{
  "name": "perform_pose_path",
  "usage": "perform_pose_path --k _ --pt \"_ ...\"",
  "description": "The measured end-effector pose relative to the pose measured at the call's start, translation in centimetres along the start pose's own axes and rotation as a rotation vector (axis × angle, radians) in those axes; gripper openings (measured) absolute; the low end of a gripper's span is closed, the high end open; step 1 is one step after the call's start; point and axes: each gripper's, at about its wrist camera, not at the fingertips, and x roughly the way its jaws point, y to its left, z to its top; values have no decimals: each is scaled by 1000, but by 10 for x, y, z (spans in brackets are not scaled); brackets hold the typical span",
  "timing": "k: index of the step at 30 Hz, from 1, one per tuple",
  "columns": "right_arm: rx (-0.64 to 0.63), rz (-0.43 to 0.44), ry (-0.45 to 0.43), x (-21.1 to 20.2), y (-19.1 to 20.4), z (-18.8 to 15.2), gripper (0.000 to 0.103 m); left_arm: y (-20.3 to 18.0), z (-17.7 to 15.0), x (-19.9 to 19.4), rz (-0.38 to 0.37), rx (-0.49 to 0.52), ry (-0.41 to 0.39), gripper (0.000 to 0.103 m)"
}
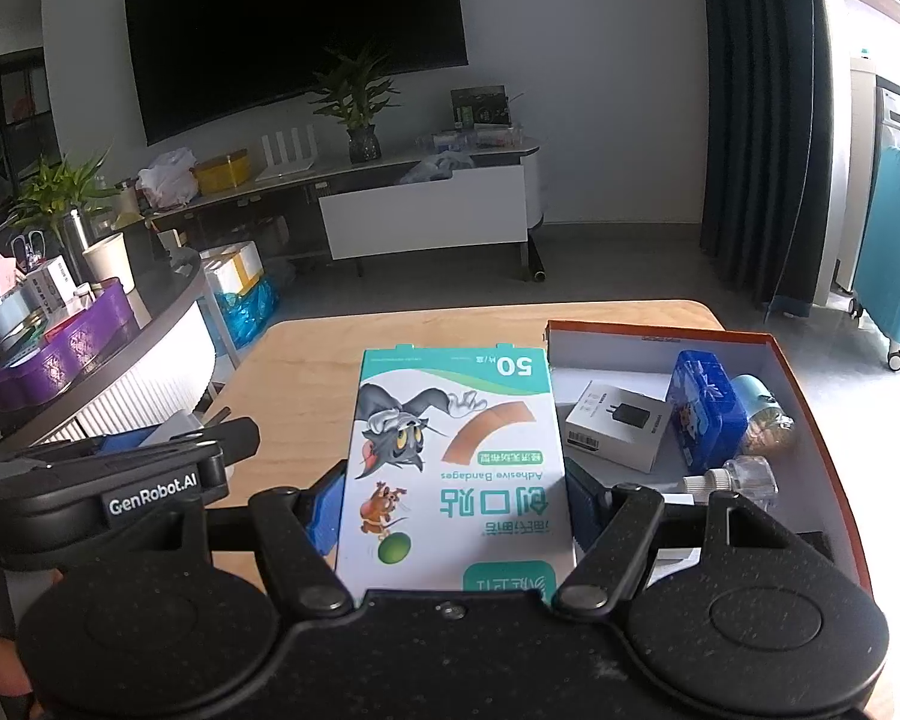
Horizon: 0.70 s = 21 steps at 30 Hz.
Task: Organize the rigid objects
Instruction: 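Carry the white charger and bandage box over the white box with both tools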
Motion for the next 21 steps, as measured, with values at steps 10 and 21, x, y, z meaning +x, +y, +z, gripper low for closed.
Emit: perform_pose_path --k 10,21 --pt "16 -15 -6 -6 -6 1 84 -7 1 -1 -18 11 6 52" --pt "29 -25 -15 -8 -12 2 84 -10 3 1 -32 21 10 52"
